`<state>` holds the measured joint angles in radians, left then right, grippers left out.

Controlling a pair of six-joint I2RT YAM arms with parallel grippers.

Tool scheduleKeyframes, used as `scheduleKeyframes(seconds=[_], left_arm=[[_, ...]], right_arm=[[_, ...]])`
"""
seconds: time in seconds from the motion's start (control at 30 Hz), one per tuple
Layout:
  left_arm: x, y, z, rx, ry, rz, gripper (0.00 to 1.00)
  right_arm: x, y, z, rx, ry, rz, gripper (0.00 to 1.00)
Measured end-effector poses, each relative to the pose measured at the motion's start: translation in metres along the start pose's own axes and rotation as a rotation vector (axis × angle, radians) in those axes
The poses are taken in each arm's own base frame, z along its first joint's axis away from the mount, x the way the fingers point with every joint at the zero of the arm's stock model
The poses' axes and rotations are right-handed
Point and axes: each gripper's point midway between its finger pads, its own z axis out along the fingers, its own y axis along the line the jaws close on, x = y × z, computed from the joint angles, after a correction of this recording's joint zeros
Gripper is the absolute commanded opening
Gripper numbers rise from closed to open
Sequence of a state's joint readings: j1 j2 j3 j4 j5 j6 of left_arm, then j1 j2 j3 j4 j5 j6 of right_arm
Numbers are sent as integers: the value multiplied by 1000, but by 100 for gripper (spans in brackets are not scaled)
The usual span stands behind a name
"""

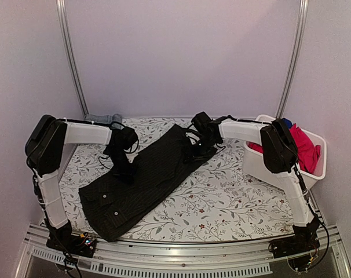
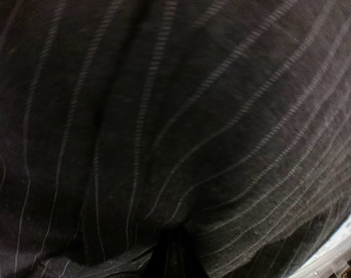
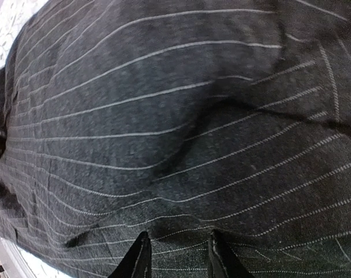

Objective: Fold and stack the mixed laundry pile
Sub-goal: Rotate the rectangle-folded shirt at the center of the board.

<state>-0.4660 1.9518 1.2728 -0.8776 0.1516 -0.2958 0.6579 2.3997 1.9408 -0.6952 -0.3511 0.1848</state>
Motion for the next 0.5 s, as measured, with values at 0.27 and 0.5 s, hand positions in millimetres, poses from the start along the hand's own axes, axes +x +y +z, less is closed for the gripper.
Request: scheduleKeyframes(seconds=[0.27, 0.5], left_arm=[[35, -115, -2, 259, 56, 196, 8], [-11, -129, -77, 413, -160, 177, 8]], right_arm=[[-66, -62, -9, 30, -141, 57, 32], [-65, -62, -35, 6, -162, 62, 37]])
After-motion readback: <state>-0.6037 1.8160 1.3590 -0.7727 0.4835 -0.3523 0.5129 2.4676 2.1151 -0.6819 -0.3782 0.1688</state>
